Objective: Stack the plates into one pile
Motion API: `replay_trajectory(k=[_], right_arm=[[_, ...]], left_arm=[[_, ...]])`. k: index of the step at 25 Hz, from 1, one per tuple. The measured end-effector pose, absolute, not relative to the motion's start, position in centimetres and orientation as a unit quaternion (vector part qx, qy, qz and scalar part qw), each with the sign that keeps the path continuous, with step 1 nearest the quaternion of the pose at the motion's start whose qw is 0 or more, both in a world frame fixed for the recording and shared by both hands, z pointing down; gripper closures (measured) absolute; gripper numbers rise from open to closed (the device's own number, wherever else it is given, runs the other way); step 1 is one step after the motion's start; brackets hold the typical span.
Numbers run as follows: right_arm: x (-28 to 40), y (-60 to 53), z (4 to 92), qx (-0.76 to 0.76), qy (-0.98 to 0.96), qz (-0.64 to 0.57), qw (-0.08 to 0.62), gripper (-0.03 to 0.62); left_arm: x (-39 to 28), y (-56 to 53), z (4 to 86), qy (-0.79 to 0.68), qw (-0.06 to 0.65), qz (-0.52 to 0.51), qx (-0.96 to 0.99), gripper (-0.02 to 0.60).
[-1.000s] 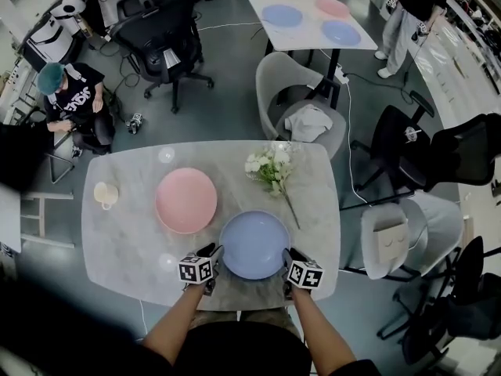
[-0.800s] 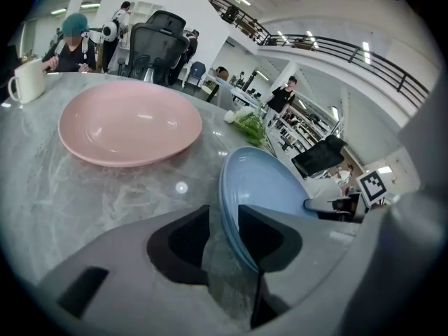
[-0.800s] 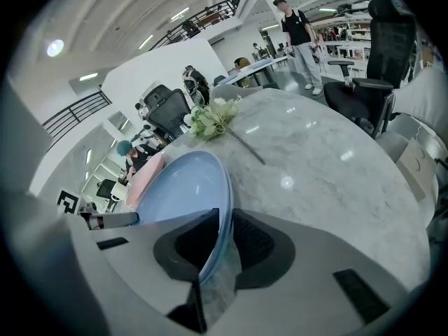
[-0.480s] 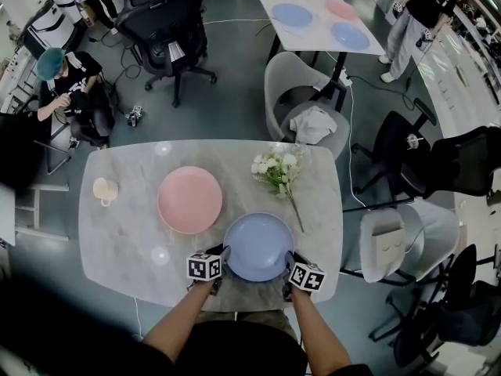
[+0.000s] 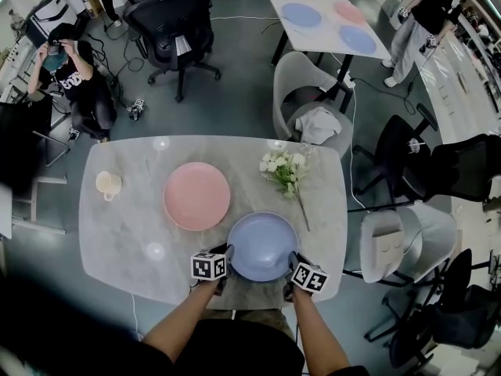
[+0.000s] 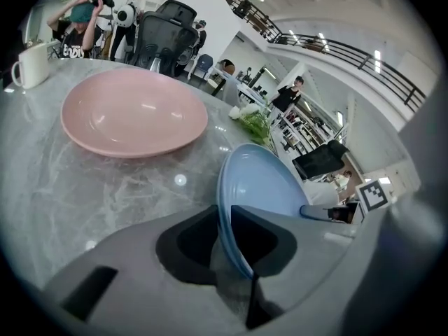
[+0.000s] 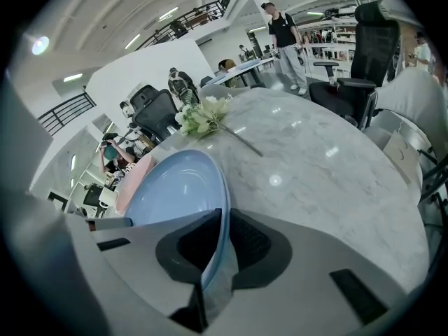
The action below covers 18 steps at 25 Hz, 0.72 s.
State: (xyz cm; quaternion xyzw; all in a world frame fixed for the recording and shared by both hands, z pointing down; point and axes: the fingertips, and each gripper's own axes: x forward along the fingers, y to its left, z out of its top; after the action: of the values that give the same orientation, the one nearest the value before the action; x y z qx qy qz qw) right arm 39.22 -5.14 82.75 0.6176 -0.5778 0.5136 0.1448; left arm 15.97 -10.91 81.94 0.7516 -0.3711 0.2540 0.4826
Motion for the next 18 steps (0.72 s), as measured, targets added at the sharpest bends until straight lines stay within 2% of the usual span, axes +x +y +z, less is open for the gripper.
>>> replay_trajectory(k=[9, 18], right_arm=[[35.8, -5.8, 79.6, 0.626, -0.578, 0.509, 0.119, 0.553], [30.5, -11.6, 75.9, 0.624, -0.604, 0.484, 0.112, 0.555]], left_arm=[[12.8, -12.6, 78.3, -0.373, 0.460, 0.243, 0.768, 0.515], [6.8, -16.4, 75.0, -0.407, 0.450, 0.209, 0.767, 0.517]])
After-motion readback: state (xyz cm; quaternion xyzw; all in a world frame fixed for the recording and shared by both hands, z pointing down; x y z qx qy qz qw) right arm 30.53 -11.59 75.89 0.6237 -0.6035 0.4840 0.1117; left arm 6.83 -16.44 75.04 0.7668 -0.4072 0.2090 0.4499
